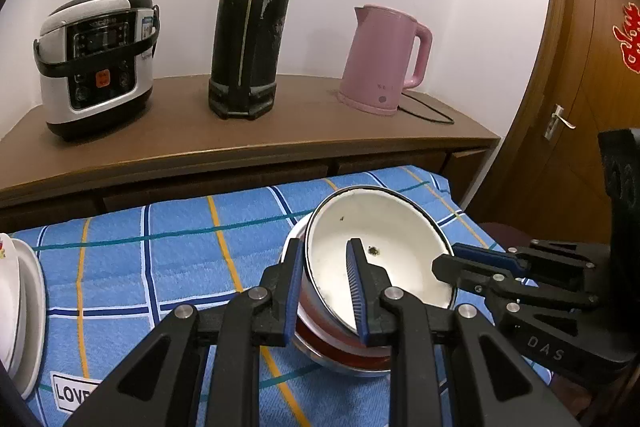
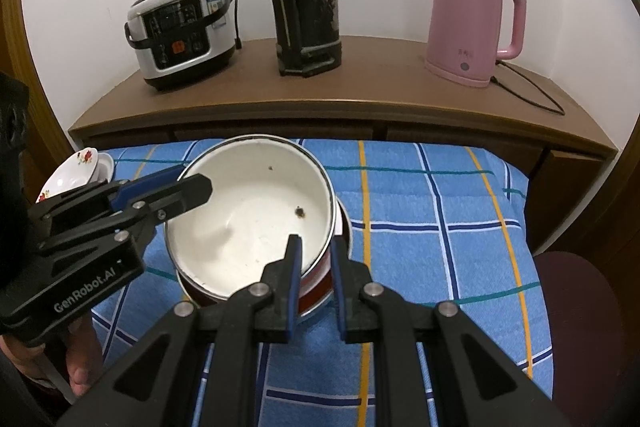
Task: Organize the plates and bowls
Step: 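Lower the white enamel bowl into the pink bowl with both grippers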
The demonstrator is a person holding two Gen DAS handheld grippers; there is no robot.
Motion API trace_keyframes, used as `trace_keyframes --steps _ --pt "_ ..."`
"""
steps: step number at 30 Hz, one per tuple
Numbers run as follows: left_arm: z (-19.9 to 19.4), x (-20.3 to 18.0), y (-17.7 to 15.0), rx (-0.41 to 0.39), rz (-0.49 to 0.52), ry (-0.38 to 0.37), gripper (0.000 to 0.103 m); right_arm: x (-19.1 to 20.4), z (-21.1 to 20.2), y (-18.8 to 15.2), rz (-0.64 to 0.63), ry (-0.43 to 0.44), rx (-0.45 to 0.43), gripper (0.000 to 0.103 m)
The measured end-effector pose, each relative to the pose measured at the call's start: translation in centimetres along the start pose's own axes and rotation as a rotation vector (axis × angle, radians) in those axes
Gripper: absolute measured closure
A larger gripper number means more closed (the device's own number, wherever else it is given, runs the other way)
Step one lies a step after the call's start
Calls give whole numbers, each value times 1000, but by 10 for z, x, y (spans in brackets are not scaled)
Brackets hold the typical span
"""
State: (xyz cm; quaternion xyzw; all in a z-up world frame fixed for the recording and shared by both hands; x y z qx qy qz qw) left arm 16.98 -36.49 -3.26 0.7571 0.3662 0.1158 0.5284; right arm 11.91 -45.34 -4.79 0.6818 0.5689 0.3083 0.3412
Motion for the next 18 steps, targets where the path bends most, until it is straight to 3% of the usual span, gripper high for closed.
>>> trace_keyframes --steps 18 --pt "9 3 -10 57 -4 0 79 1 3 -6 12 13 11 88"
Point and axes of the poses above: each gripper's, at about its wrist camera, not at the fingertips, and z roughly the way its jaws point, x to its left, y to its top, the point moved 10 cm from there along z, roughly the way its jaws point, and after that the axes turned 10 degrees about -x, right-handed, at the moved point
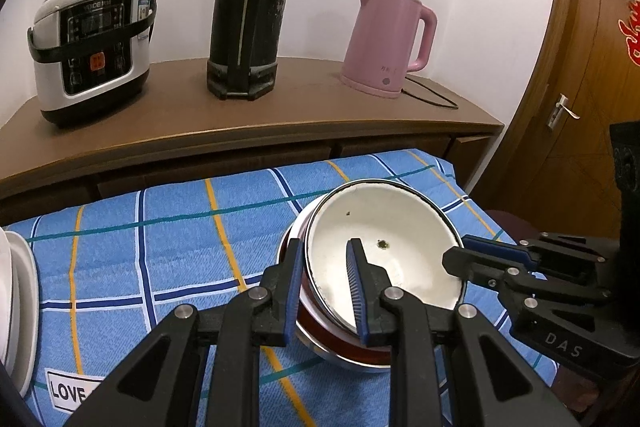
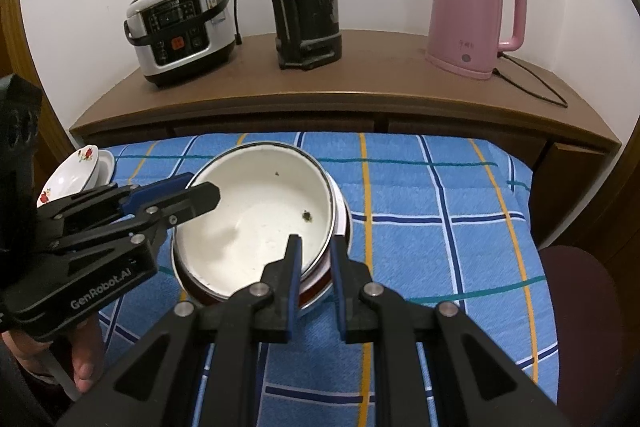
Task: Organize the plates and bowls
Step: 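Lower the white enamel bowl into the pink bowl with both grippers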
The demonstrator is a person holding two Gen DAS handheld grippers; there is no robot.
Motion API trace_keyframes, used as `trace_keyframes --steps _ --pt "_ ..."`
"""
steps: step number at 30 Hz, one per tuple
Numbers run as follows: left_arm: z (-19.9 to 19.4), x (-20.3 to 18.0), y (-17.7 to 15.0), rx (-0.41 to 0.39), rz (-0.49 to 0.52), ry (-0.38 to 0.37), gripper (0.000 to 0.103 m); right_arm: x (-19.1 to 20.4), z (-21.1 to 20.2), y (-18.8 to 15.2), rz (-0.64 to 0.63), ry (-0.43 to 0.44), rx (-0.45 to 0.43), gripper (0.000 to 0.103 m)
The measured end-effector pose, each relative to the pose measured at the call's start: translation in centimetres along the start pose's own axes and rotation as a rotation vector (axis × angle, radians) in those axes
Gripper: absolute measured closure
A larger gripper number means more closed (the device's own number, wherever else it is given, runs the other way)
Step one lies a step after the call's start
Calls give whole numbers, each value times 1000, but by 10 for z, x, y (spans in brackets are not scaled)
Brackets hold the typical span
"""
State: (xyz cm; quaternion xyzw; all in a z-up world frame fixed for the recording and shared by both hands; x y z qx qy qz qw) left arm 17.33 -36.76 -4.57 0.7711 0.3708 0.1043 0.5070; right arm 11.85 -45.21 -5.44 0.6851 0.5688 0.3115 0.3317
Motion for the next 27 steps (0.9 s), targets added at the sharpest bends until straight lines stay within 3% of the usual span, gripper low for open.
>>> trace_keyframes --steps 27 --pt "1 -1 -2 0 11 -9 79 -3 3 -4 -8 -6 1 88"
Point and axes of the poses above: each gripper's, at about its wrist camera, not at the fingertips, and z roughly the way its jaws point, x to its left, y to its top, the point moved 10 cm from there along z, roughly the way its jaws point, and after that the axes turned 10 degrees about -x, right-handed, at the moved point
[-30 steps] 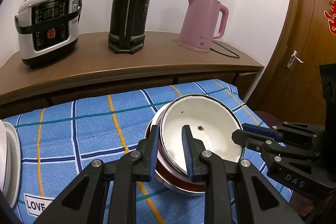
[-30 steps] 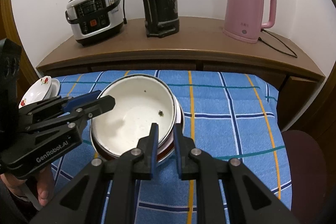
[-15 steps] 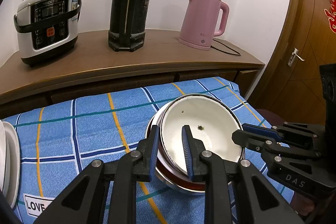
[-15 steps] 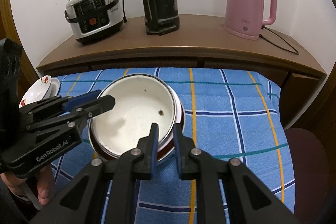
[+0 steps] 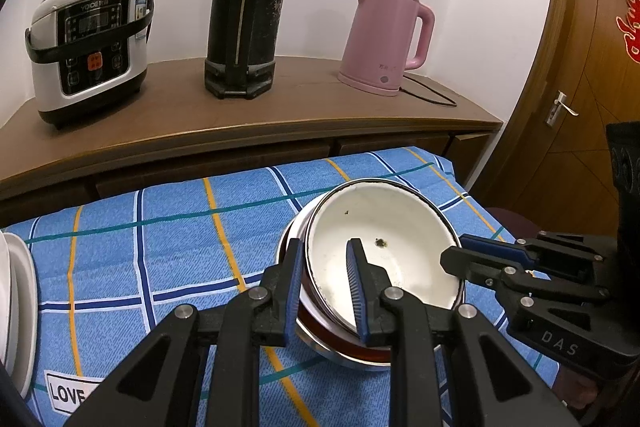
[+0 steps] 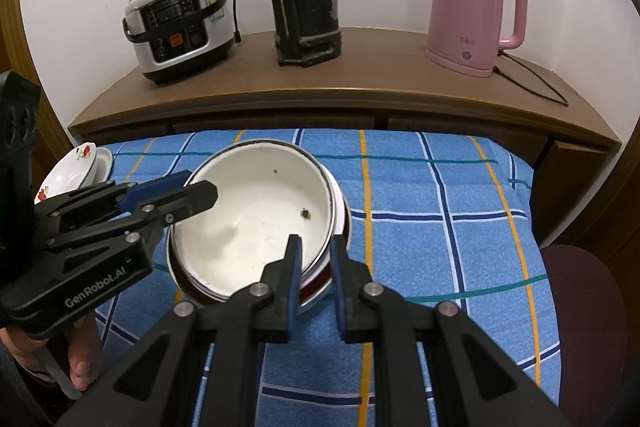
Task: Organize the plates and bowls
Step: 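Lower the white enamel bowl into the pink bowl with both grippers, then open both grippers to release the white enamel bowl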
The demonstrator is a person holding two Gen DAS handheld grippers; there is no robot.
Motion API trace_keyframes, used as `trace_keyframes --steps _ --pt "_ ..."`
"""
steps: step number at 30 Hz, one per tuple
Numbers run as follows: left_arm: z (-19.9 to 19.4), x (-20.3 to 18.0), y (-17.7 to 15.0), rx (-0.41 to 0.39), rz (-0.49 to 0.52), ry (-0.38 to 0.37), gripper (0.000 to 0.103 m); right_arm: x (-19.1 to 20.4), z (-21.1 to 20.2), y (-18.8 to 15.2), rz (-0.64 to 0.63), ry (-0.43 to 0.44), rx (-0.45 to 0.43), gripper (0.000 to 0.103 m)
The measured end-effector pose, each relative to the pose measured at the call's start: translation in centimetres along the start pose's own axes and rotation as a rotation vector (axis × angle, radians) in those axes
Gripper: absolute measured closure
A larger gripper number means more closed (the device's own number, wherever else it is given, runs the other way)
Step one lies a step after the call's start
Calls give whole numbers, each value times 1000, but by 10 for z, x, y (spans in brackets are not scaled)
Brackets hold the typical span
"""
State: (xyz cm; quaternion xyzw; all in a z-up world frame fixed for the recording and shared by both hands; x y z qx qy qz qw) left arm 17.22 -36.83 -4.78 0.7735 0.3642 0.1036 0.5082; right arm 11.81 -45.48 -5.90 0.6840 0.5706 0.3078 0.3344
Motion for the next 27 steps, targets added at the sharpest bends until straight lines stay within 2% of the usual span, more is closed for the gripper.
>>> trace_keyframes --steps 27 --pt "-3 0 1 -3 11 2 79 2 -4 4 -8 -2 -25 87"
Point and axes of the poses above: each gripper's, at about its wrist camera, not at the fingertips, and z roughly the way its jaws point, x to its left, y to its top, the point moved 10 cm from there along z, roughly the way its jaws point, and after that the axes turned 10 degrees about -x, right-handed, at the moved point
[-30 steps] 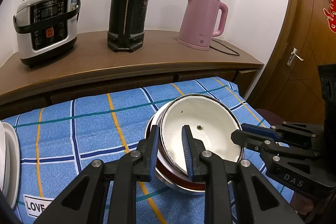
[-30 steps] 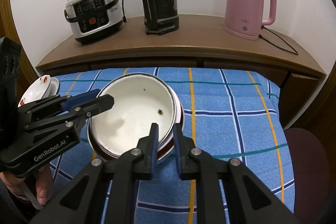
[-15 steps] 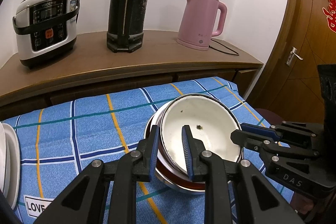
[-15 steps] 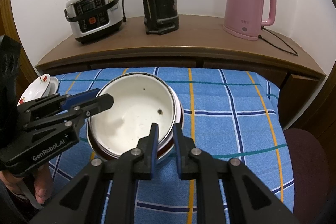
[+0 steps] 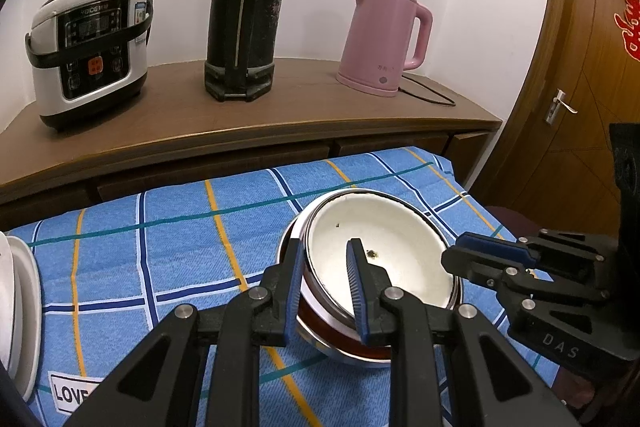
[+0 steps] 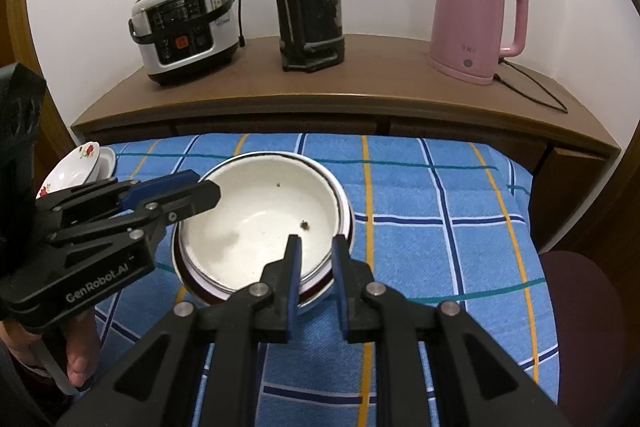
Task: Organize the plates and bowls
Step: 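Open both grippers to release the white enamel bowl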
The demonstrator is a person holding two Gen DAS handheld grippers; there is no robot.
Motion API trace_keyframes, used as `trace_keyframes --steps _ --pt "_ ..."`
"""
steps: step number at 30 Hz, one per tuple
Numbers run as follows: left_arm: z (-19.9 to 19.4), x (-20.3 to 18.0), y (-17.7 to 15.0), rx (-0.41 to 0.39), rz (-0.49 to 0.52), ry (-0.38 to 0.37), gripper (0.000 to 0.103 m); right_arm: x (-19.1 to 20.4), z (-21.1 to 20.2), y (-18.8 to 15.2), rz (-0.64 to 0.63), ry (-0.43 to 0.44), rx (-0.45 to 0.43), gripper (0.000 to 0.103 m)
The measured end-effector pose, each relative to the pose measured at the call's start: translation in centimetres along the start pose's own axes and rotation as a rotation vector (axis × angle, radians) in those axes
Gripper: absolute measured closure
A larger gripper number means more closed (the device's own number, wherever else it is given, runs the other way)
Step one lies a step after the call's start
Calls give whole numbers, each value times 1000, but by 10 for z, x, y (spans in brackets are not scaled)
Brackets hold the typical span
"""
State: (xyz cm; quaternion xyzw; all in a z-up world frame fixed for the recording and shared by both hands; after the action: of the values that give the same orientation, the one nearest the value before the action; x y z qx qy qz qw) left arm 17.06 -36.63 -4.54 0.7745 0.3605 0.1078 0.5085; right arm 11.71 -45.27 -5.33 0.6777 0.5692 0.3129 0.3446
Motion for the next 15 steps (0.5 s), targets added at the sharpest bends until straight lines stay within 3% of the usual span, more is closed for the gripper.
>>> trace_keyframes --steps 2,4,6,11,15 --pt "-3 1 3 -13 4 4 78 -2 -1 1 4 -6 -4 83" --pt "-9 4 9 -45 5 13 70 -4 -4 2 9 -10 -11 73" --pt "-13 11 13 -66 -14 29 41 -7 -7 4 19 -14 -24 60" --pt "-8 18 10 -35 -68 8 40 -14 -7 7 51 -19 -33 46" --pt "2 14 -2 21 -60 4 40 -17 -1 2 76 -10 -13 46"
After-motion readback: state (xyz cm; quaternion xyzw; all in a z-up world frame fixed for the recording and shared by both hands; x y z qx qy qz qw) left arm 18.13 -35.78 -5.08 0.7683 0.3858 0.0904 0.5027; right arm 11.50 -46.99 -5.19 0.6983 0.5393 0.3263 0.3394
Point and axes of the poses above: each gripper's, at about its wrist camera, not at the fingertips, and z roughly the way its jaws point, x to its left, y to its top, the point moved 10 cm from there along z, roughly the way its jaws point, and after that the axes turned 10 degrees about -x, right-handed, at the moved point
